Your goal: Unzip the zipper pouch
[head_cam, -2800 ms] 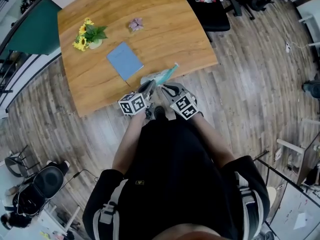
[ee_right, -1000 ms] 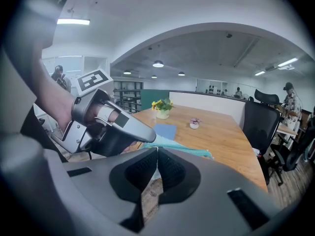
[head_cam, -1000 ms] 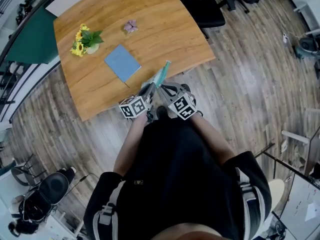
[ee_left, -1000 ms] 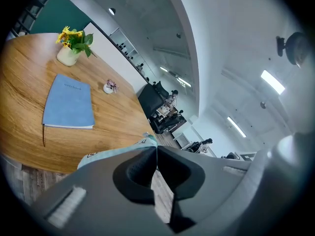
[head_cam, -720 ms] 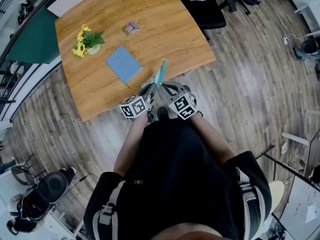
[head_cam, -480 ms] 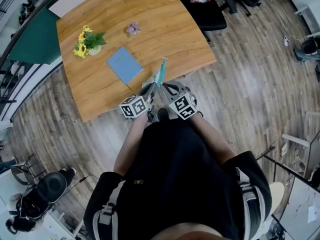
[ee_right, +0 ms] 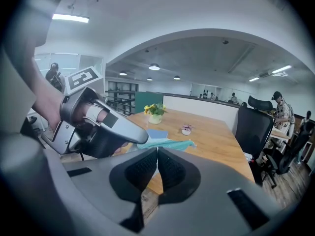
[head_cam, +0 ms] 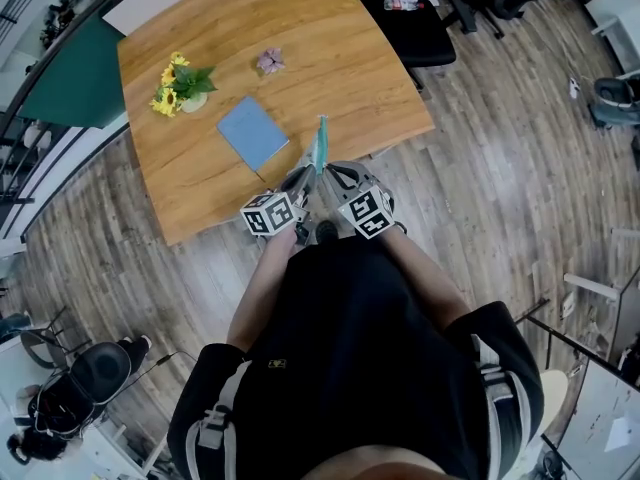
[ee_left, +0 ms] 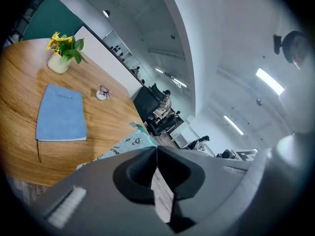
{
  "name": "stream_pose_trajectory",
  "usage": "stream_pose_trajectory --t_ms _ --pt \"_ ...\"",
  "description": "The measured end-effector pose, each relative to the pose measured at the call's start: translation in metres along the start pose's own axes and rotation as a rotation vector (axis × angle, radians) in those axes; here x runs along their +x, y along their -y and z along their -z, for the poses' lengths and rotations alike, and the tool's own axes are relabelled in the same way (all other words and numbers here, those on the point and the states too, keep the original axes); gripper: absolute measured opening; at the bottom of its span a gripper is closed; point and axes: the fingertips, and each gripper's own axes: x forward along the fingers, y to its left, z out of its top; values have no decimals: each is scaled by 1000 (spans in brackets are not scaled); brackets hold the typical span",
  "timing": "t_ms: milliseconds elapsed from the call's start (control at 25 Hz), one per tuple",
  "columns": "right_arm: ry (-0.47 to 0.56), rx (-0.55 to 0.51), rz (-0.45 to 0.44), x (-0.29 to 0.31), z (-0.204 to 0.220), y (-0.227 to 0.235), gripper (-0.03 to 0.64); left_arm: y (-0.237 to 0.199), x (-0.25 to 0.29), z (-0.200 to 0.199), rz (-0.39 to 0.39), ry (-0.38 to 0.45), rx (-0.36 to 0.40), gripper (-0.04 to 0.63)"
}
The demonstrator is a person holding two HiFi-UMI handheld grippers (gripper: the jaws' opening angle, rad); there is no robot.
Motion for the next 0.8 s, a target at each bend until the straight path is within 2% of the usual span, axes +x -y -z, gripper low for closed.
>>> stream_pose_trajectory --t_ms 800 --pt "66 61 45 -2 -16 24 9 15 4 -16 24 -7 55 9"
